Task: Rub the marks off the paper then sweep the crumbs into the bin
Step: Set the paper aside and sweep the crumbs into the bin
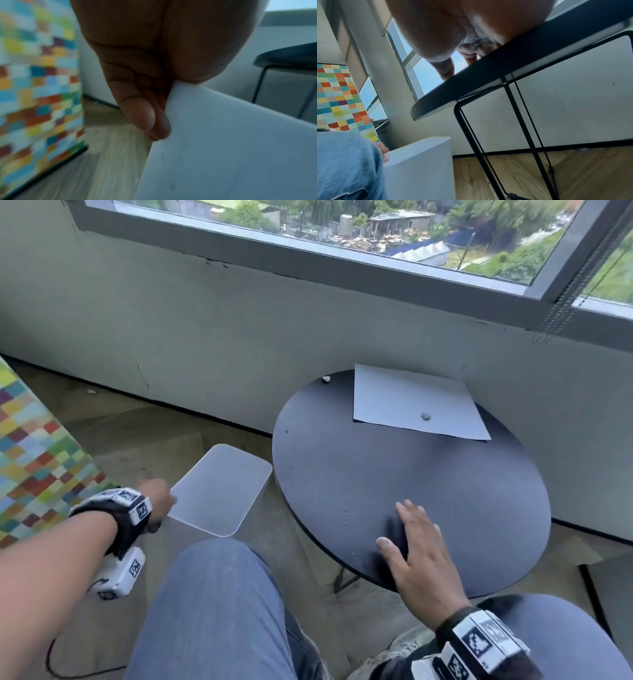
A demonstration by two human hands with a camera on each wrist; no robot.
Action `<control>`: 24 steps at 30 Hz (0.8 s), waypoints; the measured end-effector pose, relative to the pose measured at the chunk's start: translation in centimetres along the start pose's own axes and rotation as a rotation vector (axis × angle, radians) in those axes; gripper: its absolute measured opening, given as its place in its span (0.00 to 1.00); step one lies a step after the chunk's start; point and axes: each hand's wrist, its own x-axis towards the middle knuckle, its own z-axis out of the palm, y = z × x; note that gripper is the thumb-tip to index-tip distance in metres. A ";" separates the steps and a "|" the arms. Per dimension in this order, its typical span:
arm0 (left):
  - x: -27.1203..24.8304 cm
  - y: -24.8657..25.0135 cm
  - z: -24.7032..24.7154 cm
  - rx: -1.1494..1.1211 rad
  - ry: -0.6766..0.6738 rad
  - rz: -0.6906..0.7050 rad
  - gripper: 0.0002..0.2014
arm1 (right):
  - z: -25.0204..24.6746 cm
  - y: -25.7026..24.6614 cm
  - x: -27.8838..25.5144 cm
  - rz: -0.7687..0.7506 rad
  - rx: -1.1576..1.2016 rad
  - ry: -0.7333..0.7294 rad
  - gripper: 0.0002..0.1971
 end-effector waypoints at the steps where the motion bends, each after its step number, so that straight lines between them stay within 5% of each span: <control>1: -0.2 0.9 -1.1 -0.021 0.006 0.011 0.14 | -0.1 -0.1 0.0 0.003 0.011 -0.004 0.33; 6: -4.4 5.9 -4.7 0.009 0.042 0.179 0.06 | -0.5 0.0 0.1 0.013 0.073 -0.021 0.33; 10: -8.1 8.5 -4.7 0.088 0.013 0.234 0.10 | -0.9 0.0 0.0 0.019 0.134 -0.020 0.34; 24: -13.8 13.4 3.7 -0.033 -0.126 0.260 0.14 | -1.9 0.5 -0.7 0.230 -0.231 -0.173 0.43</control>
